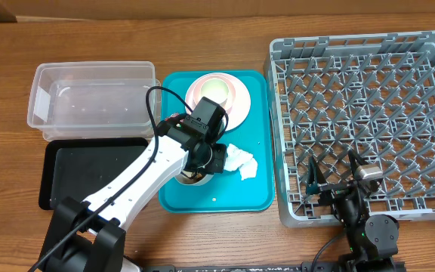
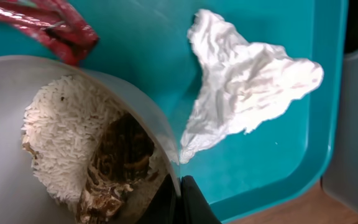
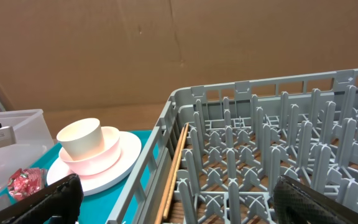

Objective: Sort waste into correct bins and load items into the dishwasher
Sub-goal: 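Lift the bowl with the left gripper toward the black tray, then tip the bowl with the left gripper to dump rice onto the black tray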

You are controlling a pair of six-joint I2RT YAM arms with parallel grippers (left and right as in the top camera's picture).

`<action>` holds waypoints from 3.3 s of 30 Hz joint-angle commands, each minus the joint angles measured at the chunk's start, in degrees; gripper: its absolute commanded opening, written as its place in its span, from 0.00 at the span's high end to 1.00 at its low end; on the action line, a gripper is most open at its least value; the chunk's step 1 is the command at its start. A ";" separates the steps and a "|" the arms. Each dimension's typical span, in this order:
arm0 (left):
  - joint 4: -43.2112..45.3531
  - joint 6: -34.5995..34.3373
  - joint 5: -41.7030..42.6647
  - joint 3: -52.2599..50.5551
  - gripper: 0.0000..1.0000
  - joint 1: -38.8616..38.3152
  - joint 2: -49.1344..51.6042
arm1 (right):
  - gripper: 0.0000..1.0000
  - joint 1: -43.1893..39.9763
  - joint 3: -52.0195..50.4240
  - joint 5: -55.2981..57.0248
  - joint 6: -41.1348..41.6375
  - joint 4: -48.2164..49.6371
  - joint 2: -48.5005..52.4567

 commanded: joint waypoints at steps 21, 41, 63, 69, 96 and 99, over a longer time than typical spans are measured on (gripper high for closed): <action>-13.66 -3.15 -14.19 0.57 0.96 7.02 -19.74 | 0.00 -0.15 -0.61 0.35 0.24 0.42 -0.68; -10.47 19.28 30.56 -3.41 0.96 58.51 -20.94 | 0.00 -0.15 -0.61 0.35 0.24 0.42 -0.68; 1.57 20.26 47.91 -13.31 0.96 74.42 -19.80 | 0.00 -0.15 -0.61 0.35 0.24 0.42 -0.68; 5.95 20.33 56.89 -14.95 0.96 77.85 -17.44 | 0.00 -0.15 -0.61 0.33 0.24 0.42 -0.68; 8.85 24.15 73.85 -16.24 0.96 79.93 -2.62 | 0.00 -0.17 -0.61 0.35 0.24 0.39 -0.68; 8.74 24.06 75.52 -16.24 0.96 79.97 -2.62 | 0.00 -0.15 -0.61 0.35 0.24 0.42 -0.68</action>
